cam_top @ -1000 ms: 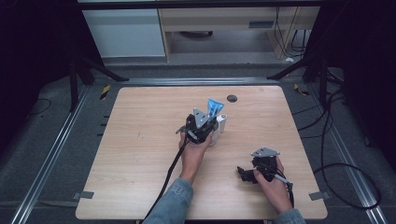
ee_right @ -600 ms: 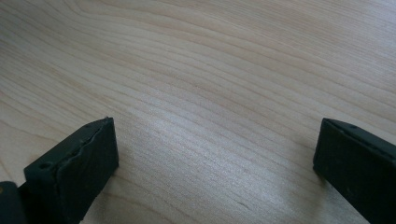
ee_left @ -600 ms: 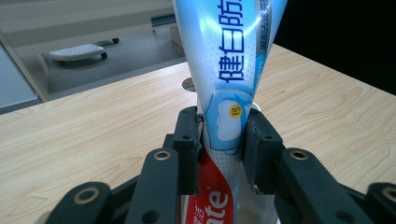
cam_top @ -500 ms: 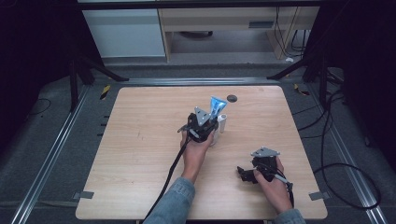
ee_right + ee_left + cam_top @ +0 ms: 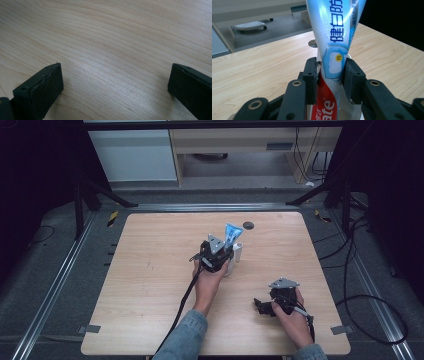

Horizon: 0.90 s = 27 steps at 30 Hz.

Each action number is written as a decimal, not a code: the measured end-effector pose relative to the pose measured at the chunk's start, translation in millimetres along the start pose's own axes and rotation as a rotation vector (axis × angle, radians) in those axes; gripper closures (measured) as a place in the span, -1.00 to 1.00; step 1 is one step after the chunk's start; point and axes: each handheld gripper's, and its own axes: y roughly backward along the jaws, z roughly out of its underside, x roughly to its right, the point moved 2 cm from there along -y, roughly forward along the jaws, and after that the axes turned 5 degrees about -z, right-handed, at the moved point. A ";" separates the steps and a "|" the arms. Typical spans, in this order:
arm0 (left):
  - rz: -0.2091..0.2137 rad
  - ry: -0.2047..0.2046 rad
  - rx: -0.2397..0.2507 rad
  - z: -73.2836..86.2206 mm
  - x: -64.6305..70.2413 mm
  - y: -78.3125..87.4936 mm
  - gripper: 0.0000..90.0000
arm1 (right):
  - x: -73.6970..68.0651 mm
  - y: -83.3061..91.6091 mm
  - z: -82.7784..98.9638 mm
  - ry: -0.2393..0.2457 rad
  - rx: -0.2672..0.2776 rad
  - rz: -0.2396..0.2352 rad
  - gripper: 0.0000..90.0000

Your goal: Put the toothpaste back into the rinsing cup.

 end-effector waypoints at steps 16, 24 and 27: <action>0.036 0.033 -0.020 -1.2 -6.7 1.0 0.36 | 0.0 0.0 0.0 0.000 0.000 0.000 -0.99; 0.041 0.036 -0.023 -1.3 -7.7 1.4 0.32 | 0.0 0.0 0.0 0.000 0.000 0.000 -0.99; 0.042 0.035 -0.024 -1.3 -6.5 1.7 0.30 | 0.1 0.0 0.0 0.000 0.000 0.000 -0.99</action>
